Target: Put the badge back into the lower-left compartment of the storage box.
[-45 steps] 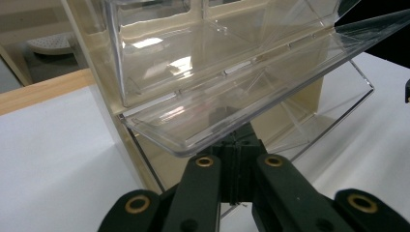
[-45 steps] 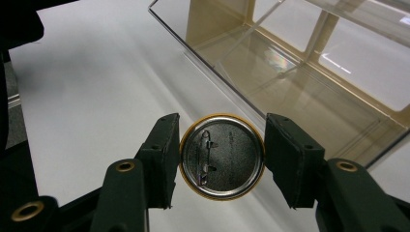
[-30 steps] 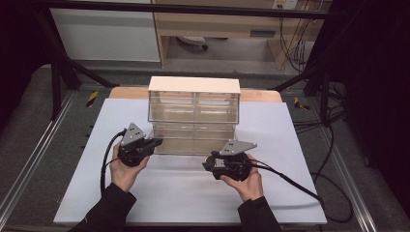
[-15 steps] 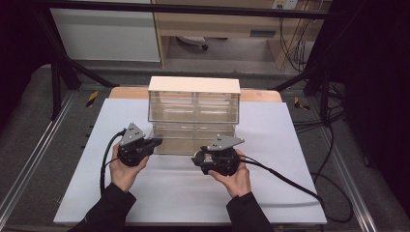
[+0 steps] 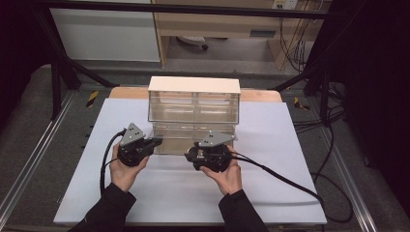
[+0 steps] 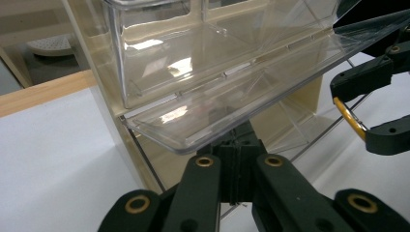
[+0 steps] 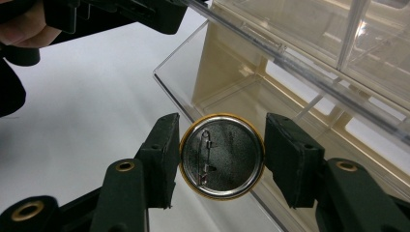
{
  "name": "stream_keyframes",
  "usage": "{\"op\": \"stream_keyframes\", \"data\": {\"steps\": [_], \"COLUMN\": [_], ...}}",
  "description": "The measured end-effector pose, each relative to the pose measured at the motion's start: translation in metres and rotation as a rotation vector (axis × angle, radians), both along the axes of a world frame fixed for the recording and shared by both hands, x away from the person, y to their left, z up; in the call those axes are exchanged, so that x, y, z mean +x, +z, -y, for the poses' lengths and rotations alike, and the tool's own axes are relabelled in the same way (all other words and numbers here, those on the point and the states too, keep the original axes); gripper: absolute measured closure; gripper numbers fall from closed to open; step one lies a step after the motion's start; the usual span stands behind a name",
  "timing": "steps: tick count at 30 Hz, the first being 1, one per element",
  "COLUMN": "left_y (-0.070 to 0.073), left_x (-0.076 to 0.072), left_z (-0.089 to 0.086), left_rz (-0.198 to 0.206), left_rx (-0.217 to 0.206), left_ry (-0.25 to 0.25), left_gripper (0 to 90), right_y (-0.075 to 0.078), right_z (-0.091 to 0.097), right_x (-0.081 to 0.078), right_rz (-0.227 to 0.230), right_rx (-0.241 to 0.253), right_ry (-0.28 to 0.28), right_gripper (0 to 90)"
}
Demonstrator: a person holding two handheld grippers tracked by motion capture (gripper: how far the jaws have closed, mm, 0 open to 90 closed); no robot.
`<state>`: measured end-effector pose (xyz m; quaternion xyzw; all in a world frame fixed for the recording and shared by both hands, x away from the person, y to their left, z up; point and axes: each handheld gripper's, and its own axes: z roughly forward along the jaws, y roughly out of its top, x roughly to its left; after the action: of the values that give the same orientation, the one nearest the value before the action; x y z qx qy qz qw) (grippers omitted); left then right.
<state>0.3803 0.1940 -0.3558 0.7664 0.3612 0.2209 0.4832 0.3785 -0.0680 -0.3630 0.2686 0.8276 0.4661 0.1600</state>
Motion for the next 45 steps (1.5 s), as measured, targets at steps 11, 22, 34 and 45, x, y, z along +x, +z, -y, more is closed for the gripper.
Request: {"op": "stream_keyframes", "data": {"steps": [11,22,34,45], "left_y": [0.000,0.000,0.001,0.001], "left_x": [-0.001,-0.001,-0.002,-0.001], "left_z": [0.001,0.002,0.002,0.002], "left_rz": [0.001,0.005,0.004,0.004], "left_rx": [0.004,0.004,0.004,0.004], "left_ry": [-0.005,-0.004,-0.005,-0.006], "left_gripper": [89.6,89.6,89.6,89.6], "right_y": [-0.007,-0.013,-0.026,-0.034], "right_z": [-0.010,-0.026,-0.032,-0.039], "right_x": [0.005,0.011,0.021,0.030], "right_rz": [0.004,0.019,0.019,0.027], "right_rx": [0.028,0.040,0.064,0.057], "right_ry": [-0.019,-0.042,-0.079,-0.103], "right_gripper": [48.6,48.6,48.5,48.4]}}
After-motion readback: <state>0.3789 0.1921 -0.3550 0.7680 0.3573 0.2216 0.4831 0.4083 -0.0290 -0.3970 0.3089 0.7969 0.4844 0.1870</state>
